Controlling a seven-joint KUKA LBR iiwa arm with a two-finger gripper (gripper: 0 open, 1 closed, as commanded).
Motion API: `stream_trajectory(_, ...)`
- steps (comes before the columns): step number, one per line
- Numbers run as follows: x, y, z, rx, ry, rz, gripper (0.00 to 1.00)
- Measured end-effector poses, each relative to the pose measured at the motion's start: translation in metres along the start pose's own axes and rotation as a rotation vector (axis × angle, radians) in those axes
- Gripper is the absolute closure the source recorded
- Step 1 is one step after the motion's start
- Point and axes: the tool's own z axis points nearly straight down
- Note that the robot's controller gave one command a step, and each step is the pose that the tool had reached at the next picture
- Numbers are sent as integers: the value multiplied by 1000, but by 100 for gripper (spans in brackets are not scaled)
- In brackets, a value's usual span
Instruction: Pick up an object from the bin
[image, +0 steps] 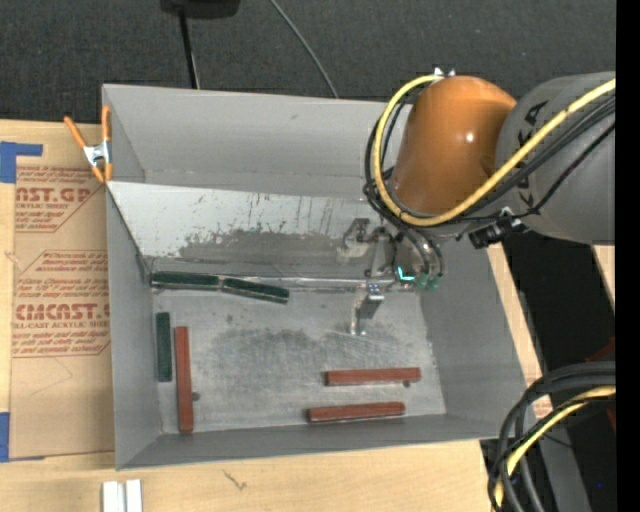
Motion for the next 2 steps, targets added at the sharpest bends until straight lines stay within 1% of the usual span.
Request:
stream_trajectory(1,-2,0,-5,0,-8,0,0)
stream_trajectory(2,3,-4,5,-1,-20,-22,0)
